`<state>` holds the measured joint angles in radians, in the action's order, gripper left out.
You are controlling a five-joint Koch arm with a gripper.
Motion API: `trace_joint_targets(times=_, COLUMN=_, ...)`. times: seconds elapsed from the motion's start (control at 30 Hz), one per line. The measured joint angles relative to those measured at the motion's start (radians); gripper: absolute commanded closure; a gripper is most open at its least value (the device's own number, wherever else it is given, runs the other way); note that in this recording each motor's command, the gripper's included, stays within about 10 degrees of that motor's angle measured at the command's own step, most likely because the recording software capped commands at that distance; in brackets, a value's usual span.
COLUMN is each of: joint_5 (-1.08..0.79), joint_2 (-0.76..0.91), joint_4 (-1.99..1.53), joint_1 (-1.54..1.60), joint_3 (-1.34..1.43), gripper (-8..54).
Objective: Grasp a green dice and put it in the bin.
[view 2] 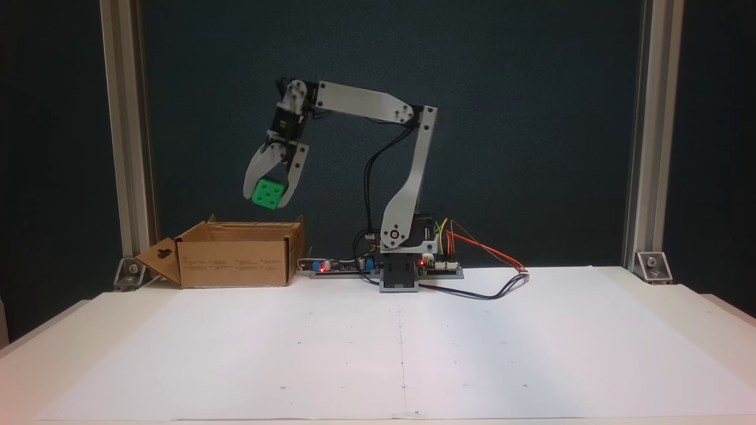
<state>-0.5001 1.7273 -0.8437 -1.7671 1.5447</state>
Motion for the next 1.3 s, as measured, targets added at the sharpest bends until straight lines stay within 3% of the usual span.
trace_joint_targets(times=0.27, joint_5=-0.06, joint_2=-0.313, joint_4=0.287, joint_1=-0.126, joint_3=0.0, gripper=33.8)
trace_joint_targets(times=0.4, joint_5=-0.072, joint_2=-0.382, joint_4=0.383, joint_1=-0.13, joint_3=0.002, gripper=33.8)
trace_joint_targets(times=0.43, joint_5=-0.072, joint_2=-0.382, joint_4=0.396, joint_1=-0.13, joint_3=0.002, gripper=31.0)
trace_joint_targets(times=0.5, joint_5=-0.072, joint_2=-0.382, joint_4=0.417, joint_1=-0.13, joint_3=0.002, gripper=13.7)
trace_joint_targets(times=0.57, joint_5=-0.072, joint_2=-0.383, joint_4=0.423, joint_1=-0.13, joint_3=0.002, gripper=7.8)
trace_joint_targets(times=0.8, joint_5=-0.072, joint_2=-0.387, joint_4=0.425, joint_1=-0.13, joint_3=0.002, gripper=6.2)
trace_joint_targets(times=0.9, joint_5=-0.063, joint_2=-0.339, joint_4=0.423, joint_1=-0.13, joint_3=0.002, gripper=6.2)
trace_joint_targets(times=1.07, joint_5=0.106, joint_2=-0.08, joint_4=0.38, joint_1=-0.092, joint_3=0.002, gripper=4.6)
trace_joint_targets(times=1.2, joint_5=0.256, joint_2=0.104, joint_4=0.281, joint_1=0.071, joint_3=0.002, gripper=1.3)
trace_joint_targets(times=1.3, joint_5=0.331, joint_2=0.146, joint_4=0.268, joint_1=0.275, joint_3=0.002, gripper=1.1)
